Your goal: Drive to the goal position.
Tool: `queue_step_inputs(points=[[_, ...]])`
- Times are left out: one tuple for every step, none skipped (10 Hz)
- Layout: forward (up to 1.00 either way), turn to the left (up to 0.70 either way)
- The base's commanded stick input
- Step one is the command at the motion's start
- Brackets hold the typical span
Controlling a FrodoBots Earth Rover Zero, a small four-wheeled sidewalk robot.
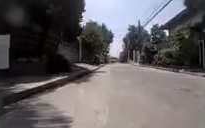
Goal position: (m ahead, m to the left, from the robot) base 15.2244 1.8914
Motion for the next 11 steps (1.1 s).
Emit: queue_step_inputs(points=[[1.00, -0.25], [1.00, -0.10], [1.00, 0.00], [1.00, 0.00], [1.00, 0.00], [1.00, 0.00], [1.00, 0.00], [1.00, 0.00], [1.00, 0.00], [1.00, 0.00], [1.00, 0.00]])
